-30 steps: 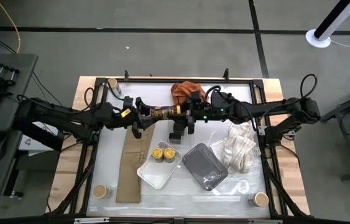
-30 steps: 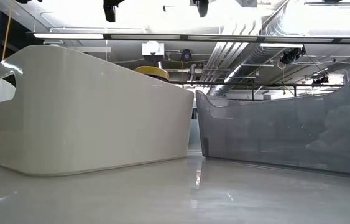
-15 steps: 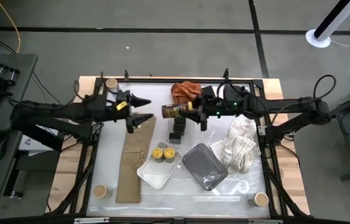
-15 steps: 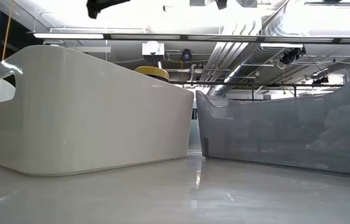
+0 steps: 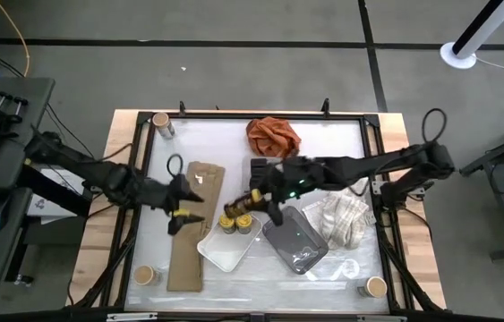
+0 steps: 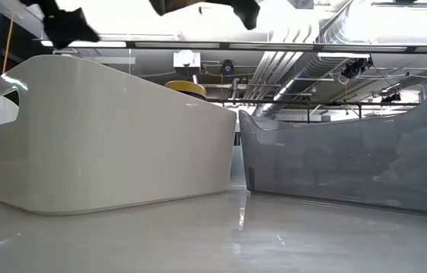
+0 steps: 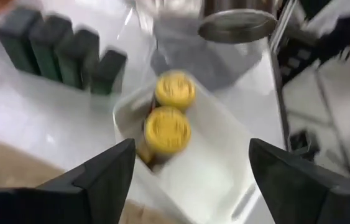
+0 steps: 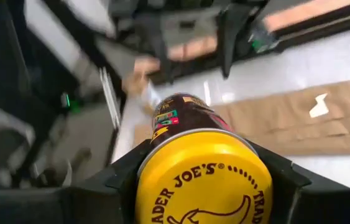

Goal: Sort spices by type
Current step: Put the yellow seasoning bottle into the white bin

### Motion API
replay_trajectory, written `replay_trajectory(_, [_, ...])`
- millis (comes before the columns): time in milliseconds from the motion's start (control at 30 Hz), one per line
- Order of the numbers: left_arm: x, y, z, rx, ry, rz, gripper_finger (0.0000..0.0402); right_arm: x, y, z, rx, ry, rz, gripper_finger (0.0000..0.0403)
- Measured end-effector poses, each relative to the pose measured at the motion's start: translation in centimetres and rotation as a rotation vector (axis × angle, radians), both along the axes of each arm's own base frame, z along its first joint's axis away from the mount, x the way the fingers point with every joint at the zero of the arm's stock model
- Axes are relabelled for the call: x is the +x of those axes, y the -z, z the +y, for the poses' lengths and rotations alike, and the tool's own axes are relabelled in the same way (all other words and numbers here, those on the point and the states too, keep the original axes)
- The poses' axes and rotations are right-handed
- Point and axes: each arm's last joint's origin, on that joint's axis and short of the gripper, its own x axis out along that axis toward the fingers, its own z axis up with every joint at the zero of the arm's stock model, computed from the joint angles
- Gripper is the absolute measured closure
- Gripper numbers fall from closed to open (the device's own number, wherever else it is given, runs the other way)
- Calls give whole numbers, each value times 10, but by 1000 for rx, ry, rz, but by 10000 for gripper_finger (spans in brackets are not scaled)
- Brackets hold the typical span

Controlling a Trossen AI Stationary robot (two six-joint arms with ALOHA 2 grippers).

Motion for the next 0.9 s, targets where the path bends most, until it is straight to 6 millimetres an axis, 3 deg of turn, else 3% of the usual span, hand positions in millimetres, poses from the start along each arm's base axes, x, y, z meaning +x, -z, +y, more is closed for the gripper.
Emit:
replay_trajectory(233, [-5,13,-11,106,-2,97,127,46,-10,23,-239,-187,198,195])
replay_trajectory(500, [-3,14,-5,290,48,95,128,81,2,48,-332,-331,443,190])
replay_trajectory(700, [-1,14,0,407,95,97,128,100,23,71,-272,-308,532,194])
replay_trajectory(900, [1,13,7,481,23,96,128,110,55,85,-227,-211,632,184])
